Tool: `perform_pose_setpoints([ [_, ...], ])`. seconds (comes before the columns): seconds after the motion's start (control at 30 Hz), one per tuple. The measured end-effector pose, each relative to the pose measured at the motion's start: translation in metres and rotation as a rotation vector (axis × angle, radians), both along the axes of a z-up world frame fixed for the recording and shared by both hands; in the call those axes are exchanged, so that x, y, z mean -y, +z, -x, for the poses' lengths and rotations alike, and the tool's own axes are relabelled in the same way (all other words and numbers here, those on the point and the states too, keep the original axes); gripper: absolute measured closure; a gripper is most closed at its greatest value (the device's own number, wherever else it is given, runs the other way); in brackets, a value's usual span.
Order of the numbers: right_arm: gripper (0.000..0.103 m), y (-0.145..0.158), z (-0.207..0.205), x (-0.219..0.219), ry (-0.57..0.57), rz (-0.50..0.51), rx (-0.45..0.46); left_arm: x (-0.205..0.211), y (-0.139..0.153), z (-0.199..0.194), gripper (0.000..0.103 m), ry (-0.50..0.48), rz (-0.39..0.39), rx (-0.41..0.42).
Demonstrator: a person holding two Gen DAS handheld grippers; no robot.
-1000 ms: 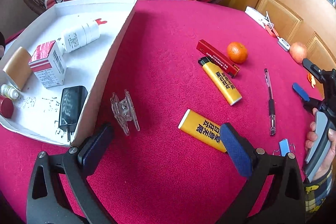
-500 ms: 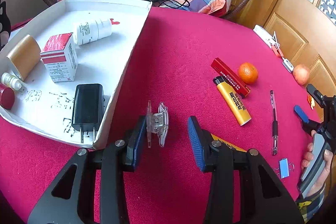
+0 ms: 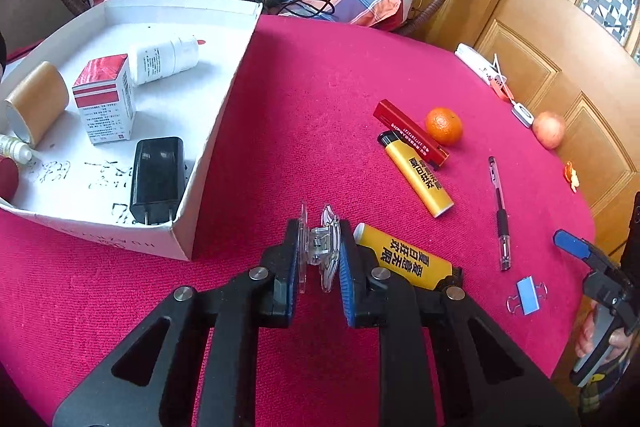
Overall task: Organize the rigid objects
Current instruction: 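Grasp the blue binder clip with the right tool while the left holds the clear clip, then carry both clips into the tray and open both tools to release them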
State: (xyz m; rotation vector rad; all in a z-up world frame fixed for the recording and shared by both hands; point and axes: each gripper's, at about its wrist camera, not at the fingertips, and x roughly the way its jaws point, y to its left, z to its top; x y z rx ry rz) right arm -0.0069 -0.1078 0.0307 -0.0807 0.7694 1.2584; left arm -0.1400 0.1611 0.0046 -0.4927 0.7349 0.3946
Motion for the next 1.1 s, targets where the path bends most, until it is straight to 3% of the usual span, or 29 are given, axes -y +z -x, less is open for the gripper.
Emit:
perform_pose_setpoints([
  [0.1,0.001,-0.001,0.013,-0.008,0.032,0.04,0.067,0.007,0.006,0.006,0.087,-0.015,-0.003,0.026],
  [0.33,0.025,-0.011,0.031,-0.03,0.089,0.152,0.167,0.012,0.022,0.02,0.087,-0.024,-0.022,0.084],
  [0.53,0.034,-0.022,0.046,-0.045,0.102,0.243,0.297,0.017,0.03,0.028,0.087,-0.04,-0.025,0.111],
  [0.57,0.041,-0.023,0.05,-0.046,0.1,0.263,0.343,0.019,0.031,0.028,0.087,-0.044,-0.025,0.116],
  [0.6,0.06,-0.022,0.052,-0.046,0.108,0.266,0.357,0.019,0.033,0.029,0.087,-0.048,-0.025,0.122],
  [0.63,0.062,-0.022,0.051,-0.045,0.108,0.268,0.341,0.02,0.035,0.03,0.087,-0.051,-0.029,0.128],
  [0.87,0.062,0.001,0.047,-0.031,0.039,0.176,0.331,0.031,0.05,0.035,0.087,-0.071,-0.06,0.166],
  [1.1,0.062,0.032,0.054,-0.038,0.041,0.1,0.371,0.034,0.061,0.046,0.087,-0.057,-0.083,0.201],
])
